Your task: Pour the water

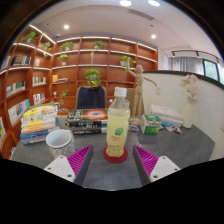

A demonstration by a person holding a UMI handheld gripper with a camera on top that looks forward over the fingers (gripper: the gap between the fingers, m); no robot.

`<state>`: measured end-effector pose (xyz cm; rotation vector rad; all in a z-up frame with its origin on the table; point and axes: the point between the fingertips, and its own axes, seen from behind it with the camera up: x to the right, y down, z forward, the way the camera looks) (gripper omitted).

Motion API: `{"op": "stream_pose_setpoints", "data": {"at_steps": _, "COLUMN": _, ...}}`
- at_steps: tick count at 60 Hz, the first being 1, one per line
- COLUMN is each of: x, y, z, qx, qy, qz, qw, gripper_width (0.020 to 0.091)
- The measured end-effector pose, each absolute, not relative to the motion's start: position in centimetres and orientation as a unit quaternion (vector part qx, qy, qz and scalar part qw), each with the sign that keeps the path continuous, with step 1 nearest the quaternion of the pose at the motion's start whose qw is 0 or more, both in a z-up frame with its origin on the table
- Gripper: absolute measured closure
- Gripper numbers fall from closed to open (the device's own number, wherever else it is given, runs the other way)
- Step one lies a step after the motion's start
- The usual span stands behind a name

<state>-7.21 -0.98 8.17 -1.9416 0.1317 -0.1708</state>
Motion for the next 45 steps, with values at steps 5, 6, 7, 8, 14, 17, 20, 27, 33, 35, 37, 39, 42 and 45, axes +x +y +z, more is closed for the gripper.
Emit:
{"op": "stream_pose_setpoints", "data": {"at_steps": 5, "x": -7.8, "y": -4.8, "z": 9.7, "qx": -0.820, "qy": 0.052, "qz": -0.063, "qw": 0.567, "gripper_width": 0.0300}}
{"op": "stream_pose_setpoints", "data": {"at_steps": 6, "x": -7.9, "y": -5.5, "z": 10.0, "qx": -0.819, "qy": 0.051, "qz": -0.061, "qw": 0.569, "gripper_width": 0.0300}}
{"op": "stream_pose_setpoints", "data": {"at_steps": 7, "x": -8.1, "y": -6.2, "z": 10.3, "qx": -0.818, "qy": 0.050, "qz": -0.057, "qw": 0.571, "gripper_width": 0.0300}}
{"op": "stream_pose_setpoints", "data": {"at_steps": 8, "x": -8.2, "y": -6.8, "z": 10.6, "qx": -0.816, "qy": 0.050, "qz": -0.054, "qw": 0.573, "gripper_width": 0.0300}}
{"op": "stream_pose_setpoints", "data": {"at_steps": 14, "x": -8.6, "y": -10.5, "z": 12.2, "qx": -0.809, "qy": 0.051, "qz": -0.046, "qw": 0.584, "gripper_width": 0.0300}}
{"op": "stream_pose_setpoints", "data": {"at_steps": 17, "x": -8.5, "y": -12.0, "z": 12.7, "qx": -0.806, "qy": 0.049, "qz": -0.053, "qw": 0.587, "gripper_width": 0.0300}}
{"op": "stream_pose_setpoints", "data": {"at_steps": 20, "x": -8.3, "y": -13.1, "z": 13.0, "qx": -0.806, "qy": 0.048, "qz": -0.061, "qw": 0.587, "gripper_width": 0.0300}}
{"op": "stream_pose_setpoints", "data": {"at_steps": 27, "x": -8.9, "y": -15.2, "z": 13.6, "qx": -0.807, "qy": 0.040, "qz": -0.065, "qw": 0.586, "gripper_width": 0.0300}}
{"op": "stream_pose_setpoints", "data": {"at_steps": 33, "x": -10.0, "y": -16.2, "z": 13.9, "qx": -0.806, "qy": 0.031, "qz": -0.051, "qw": 0.588, "gripper_width": 0.0301}}
{"op": "stream_pose_setpoints", "data": {"at_steps": 35, "x": -10.4, "y": -16.4, "z": 14.0, "qx": -0.805, "qy": 0.030, "qz": -0.043, "qw": 0.592, "gripper_width": 0.0300}}
{"op": "stream_pose_setpoints", "data": {"at_steps": 37, "x": -10.6, "y": -16.6, "z": 14.1, "qx": -0.804, "qy": 0.031, "qz": -0.038, "qw": 0.593, "gripper_width": 0.0299}}
{"op": "stream_pose_setpoints", "data": {"at_steps": 39, "x": -10.7, "y": -16.8, "z": 14.0, "qx": -0.805, "qy": 0.032, "qz": -0.035, "qw": 0.591, "gripper_width": 0.0300}}
{"op": "stream_pose_setpoints", "data": {"at_steps": 42, "x": -10.7, "y": -17.0, "z": 13.7, "qx": -0.807, "qy": 0.034, "qz": -0.035, "qw": 0.588, "gripper_width": 0.0298}}
{"op": "stream_pose_setpoints", "data": {"at_steps": 45, "x": -10.5, "y": -17.2, "z": 13.5, "qx": -0.809, "qy": 0.029, "qz": -0.041, "qw": 0.586, "gripper_width": 0.0299}}
